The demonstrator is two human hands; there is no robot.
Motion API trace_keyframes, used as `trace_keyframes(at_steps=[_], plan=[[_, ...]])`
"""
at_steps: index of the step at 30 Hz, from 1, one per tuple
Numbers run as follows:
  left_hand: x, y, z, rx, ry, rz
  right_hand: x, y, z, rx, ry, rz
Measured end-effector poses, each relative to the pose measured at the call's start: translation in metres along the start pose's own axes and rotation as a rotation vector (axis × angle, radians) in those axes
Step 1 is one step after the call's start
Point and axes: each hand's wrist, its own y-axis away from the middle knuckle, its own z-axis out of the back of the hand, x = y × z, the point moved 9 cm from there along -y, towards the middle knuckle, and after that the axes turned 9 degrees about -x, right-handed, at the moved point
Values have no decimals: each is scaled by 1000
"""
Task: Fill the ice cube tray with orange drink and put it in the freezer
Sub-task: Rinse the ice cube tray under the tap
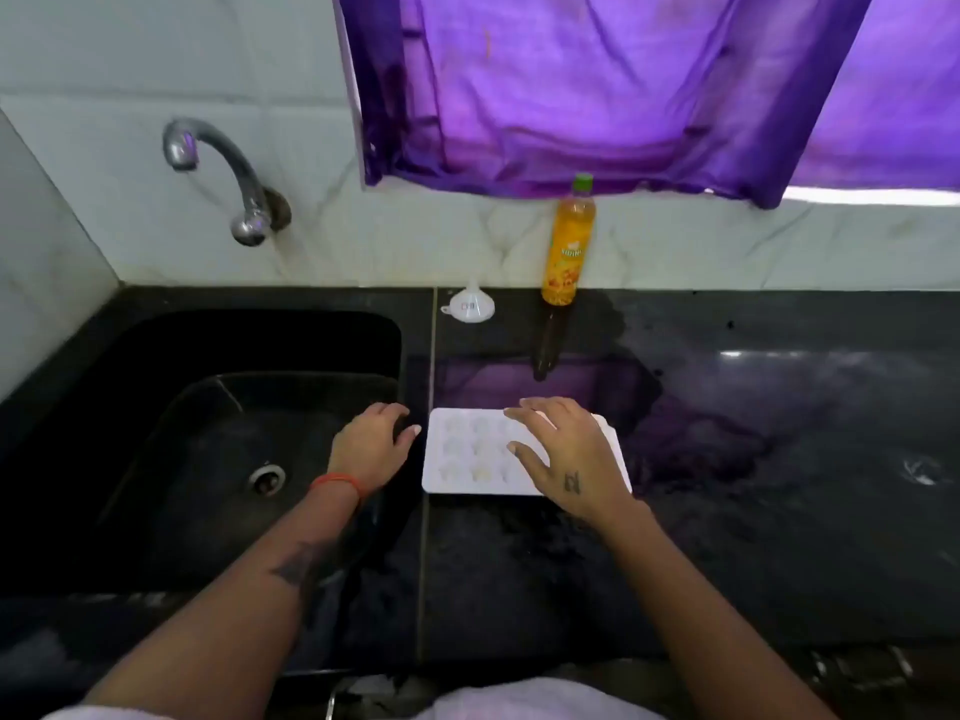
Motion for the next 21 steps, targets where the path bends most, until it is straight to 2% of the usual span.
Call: trace_keyframes(at_steps=[4, 8, 11, 15, 21], plan=[[-16, 20, -10, -126, 148, 50, -39, 36, 2, -56, -7, -187], [-24, 37, -7, -268, 116, 153, -79, 57, 10, -72, 106, -386], [-26, 44, -22, -157, 145, 227, -100, 69, 7, -18, 133, -592], [-17, 47, -33, -93, 241, 343, -114, 76, -19, 190, -54, -808], [-3, 39, -29, -122, 426, 475, -116, 67, -24, 143, -160, -880]])
